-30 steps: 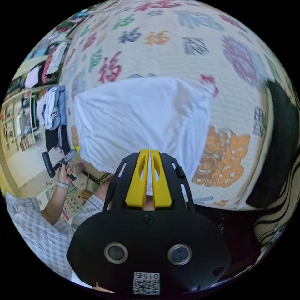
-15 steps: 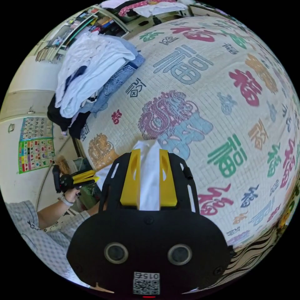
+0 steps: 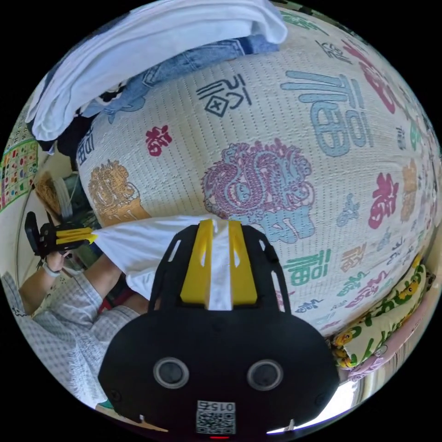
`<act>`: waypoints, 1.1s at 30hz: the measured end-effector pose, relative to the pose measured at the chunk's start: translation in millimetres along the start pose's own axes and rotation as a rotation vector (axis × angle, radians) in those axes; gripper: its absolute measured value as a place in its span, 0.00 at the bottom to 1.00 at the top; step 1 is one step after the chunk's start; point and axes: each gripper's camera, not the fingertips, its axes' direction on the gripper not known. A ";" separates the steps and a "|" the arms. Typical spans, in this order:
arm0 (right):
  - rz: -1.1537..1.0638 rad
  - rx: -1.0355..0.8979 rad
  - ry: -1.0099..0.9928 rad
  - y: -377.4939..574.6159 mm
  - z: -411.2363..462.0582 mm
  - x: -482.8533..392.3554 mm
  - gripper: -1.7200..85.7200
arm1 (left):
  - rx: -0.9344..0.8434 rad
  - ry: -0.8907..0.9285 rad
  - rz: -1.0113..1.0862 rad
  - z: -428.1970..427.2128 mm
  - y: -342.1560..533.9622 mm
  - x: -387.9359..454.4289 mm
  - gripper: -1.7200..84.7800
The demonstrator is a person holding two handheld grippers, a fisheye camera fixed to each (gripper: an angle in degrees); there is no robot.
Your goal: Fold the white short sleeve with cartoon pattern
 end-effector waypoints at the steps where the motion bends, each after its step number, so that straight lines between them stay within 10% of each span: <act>1: 0.004 -0.034 0.022 -2.7 1.9 1.6 0.12 | -0.003 0.003 0.003 1.0 1.9 0.4 0.02; 7: -0.008 -0.138 0.024 -17.6 18.4 -1.4 0.03 | -0.018 0.021 -0.014 5.3 8.2 3.3 0.02; 18: 0.094 0.265 -0.207 51.2 -61.9 47.4 0.01 | 0.152 -0.084 0.312 -62.7 13.6 88.0 0.02; 33: 0.288 0.702 -0.657 424.8 73.0 170.6 0.01 | -0.157 0.041 1.062 101.1 121.2 390.3 0.02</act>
